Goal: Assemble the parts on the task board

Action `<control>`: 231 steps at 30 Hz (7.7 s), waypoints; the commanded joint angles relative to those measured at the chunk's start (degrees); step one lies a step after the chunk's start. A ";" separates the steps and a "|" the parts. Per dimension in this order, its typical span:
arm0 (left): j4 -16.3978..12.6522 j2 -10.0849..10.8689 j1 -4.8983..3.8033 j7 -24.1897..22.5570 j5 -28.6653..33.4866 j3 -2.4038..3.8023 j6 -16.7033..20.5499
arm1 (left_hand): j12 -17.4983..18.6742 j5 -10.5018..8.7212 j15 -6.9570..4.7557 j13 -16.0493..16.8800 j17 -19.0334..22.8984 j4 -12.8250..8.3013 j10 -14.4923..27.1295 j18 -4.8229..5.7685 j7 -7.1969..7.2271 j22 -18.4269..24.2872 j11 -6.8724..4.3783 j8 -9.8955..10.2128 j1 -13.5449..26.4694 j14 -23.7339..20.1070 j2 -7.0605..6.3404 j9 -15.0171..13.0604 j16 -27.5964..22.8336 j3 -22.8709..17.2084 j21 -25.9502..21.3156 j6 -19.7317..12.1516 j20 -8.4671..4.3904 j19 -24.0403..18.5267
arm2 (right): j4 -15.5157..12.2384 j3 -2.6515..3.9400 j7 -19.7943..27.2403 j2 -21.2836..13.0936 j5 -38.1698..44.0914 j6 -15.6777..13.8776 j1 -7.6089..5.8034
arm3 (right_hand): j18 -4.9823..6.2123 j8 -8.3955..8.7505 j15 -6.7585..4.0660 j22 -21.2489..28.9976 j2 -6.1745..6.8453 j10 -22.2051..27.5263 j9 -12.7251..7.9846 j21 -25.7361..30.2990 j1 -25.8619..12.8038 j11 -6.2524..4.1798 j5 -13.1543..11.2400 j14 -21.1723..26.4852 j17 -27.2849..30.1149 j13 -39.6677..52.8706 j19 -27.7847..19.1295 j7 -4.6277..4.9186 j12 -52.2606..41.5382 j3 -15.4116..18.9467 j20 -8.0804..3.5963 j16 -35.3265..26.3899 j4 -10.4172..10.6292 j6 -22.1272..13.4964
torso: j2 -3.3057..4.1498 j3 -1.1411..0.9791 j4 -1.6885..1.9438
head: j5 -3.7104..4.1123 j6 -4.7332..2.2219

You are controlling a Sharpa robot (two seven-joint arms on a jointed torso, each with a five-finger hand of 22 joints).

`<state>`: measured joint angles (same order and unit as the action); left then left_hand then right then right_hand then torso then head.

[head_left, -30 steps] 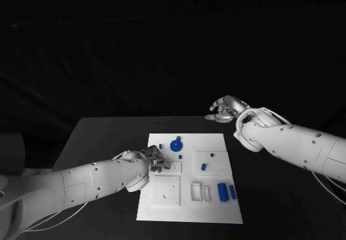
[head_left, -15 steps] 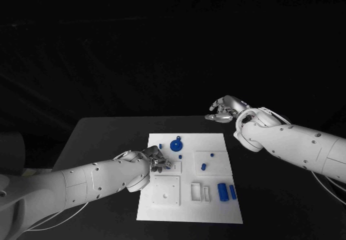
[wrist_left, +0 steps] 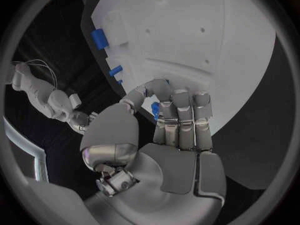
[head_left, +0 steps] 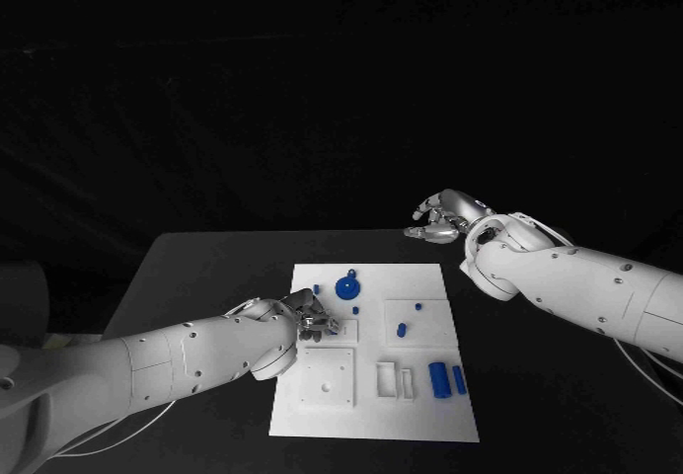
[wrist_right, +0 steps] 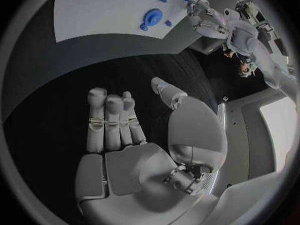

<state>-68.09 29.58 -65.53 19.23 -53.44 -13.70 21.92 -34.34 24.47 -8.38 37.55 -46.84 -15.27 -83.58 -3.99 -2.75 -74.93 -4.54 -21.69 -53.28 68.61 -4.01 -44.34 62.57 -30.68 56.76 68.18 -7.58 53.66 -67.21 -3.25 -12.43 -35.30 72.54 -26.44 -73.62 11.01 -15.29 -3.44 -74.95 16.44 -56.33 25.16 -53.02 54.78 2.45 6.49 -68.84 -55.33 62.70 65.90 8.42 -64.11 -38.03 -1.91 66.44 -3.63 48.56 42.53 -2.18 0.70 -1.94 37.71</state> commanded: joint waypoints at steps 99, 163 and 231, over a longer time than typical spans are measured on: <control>0.22 1.27 0.04 -2.41 7.13 0.05 -0.62 | -4.43 -21.61 0.47 1.30 3.11 6.50 5.87 1.68 -1.06 -1.10 2.00 8.77 -3.59 -3.66 1.09 4.09 3.22 -9.84 -0.25 -6.76 -5.51 -1.65 | -0.01 0.02 0.18 -0.22 0.17 1.21 0.29 | 3.99 -0.20 -0.36 -0.47 -0.27 0.44 0.02 0.46 -0.18 0.04 0.32 0.08 0.15 -0.43 0.35 0.54 -0.47 0.01 -0.19 -0.03 0.51 0.01 | -0.01 -0.01 0.00 | 0.33 -0.11; -1.38 2.45 -0.01 -0.07 1.63 0.06 -6.03 | -6.22 -21.55 -0.13 0.78 4.49 17.42 6.25 0.90 -0.36 -1.06 1.32 7.87 5.87 -3.96 -8.66 3.72 5.11 -1.75 -0.05 -5.33 -5.94 -1.65 | -0.21 0.02 0.16 -0.66 0.15 1.41 0.47 | 3.99 -0.22 -0.35 -0.56 -0.28 0.52 0.01 0.53 -0.16 0.05 0.38 0.10 0.20 -0.65 0.37 0.54 -0.65 0.07 -0.20 0.01 0.57 0.00 | 0.03 -0.02 -0.01 | 0.29 -0.10; 3.42 -1.01 -0.30 1.04 1.68 0.08 -9.00 | -6.88 -17.54 -0.23 -0.04 5.61 7.32 6.49 1.33 -0.32 -1.00 1.29 8.33 -0.01 -4.41 1.70 4.00 6.05 1.03 0.24 -4.66 -6.06 -2.21 | -0.01 0.02 0.10 -0.23 0.15 2.01 0.47 | 3.99 -0.26 -0.36 -0.66 -0.32 0.56 0.00 0.59 -0.16 0.05 0.36 0.09 0.24 -0.87 0.43 0.54 -0.86 0.12 -0.21 0.07 0.65 0.00 | 0.02 0.02 0.00 | 0.74 0.47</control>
<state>-64.84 28.68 -66.03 19.92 -51.87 -13.47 14.02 -40.84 6.57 -8.47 37.59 -41.31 -7.55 -77.29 -3.07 -2.88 -74.93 -3.48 -13.26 -52.77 64.38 -3.56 -40.83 68.37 -29.44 56.75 63.51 -7.06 51.90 -67.23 -3.26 -12.48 -35.57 72.49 -25.20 -73.17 11.02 -15.28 -3.43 -74.93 16.44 -56.20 25.14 -52.79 54.78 2.61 6.66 -68.83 -55.18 61.88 66.11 8.55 -64.78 -38.04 -1.93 66.44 -3.32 48.44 42.52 -2.16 0.68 -1.23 38.17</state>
